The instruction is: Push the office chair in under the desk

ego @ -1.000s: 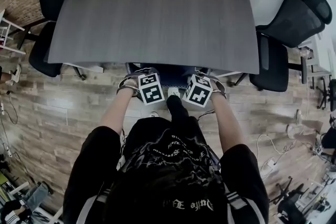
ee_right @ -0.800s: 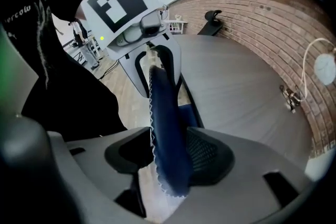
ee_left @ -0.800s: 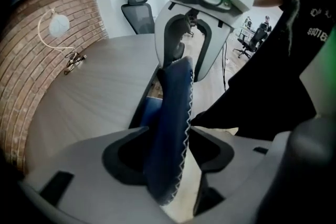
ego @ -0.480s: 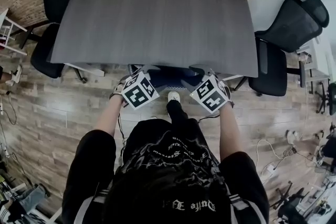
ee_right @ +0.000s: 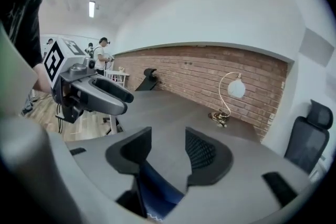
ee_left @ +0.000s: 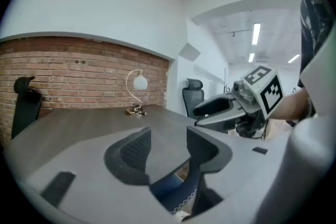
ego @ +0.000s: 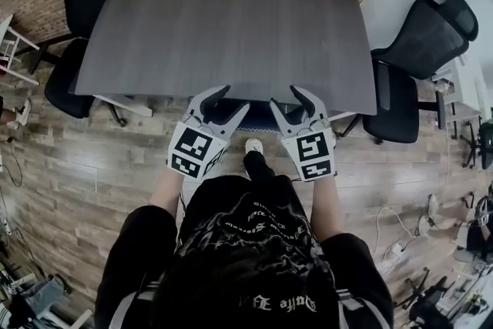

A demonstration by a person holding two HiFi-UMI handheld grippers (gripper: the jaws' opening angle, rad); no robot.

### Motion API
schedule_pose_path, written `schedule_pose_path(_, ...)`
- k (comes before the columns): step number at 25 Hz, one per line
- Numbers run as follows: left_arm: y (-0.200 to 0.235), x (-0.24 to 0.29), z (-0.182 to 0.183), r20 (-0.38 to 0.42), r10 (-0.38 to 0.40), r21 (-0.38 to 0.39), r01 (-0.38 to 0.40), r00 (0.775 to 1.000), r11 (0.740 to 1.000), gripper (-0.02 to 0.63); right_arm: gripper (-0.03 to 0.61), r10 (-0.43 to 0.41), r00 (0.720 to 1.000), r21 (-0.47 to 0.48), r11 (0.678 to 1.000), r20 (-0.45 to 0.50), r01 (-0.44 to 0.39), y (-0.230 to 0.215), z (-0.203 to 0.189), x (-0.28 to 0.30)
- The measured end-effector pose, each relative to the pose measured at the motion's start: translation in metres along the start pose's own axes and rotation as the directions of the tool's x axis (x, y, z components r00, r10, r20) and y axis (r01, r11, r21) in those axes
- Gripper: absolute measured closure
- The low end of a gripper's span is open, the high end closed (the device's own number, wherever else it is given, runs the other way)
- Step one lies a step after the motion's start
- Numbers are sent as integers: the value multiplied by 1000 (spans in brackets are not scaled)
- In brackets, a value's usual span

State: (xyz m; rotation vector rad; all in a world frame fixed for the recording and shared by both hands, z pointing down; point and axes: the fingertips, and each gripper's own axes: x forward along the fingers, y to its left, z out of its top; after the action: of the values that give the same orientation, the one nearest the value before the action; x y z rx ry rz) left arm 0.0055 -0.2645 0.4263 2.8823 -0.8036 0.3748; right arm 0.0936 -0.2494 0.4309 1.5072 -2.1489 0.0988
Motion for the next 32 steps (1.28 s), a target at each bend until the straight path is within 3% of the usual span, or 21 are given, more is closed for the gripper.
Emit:
schedule_pose_path(5,7,-21,38,174,111,-77,-99,978,992,400,374,-83,983,88,994,164,69,-5,32,-23)
schedule_pose_path(9,6,-38,56,248,155,-98,-135,956,986,408,376,-141,957,92,988,255,121,-7,48,-39)
schedule_pose_path(18,0,-50,62,282,202,-100,-181,938,978,456,399,-182,921,119,982,345,150,-2,64,-57)
schedule_pose_path(21,-1,-52,63,293,200,-81,-184,935,980,493,432,-187,918,132,980,350,150,0,67,-57)
schedule_pose_path(24,-7,-54,64,296,190,-45,-185,936,982,517,532,-202,915,145,976,349,161,1,66,-59)
schedule_pose_path(26,-10,-54,65,296,190,-43,-186,936,982,560,552,-203,912,146,976,357,161,3,67,-61)
schedule_pose_path(32,2,-61,70,334,239,-138,-204,912,969,606,574,-193,916,164,976,351,142,6,62,-58)
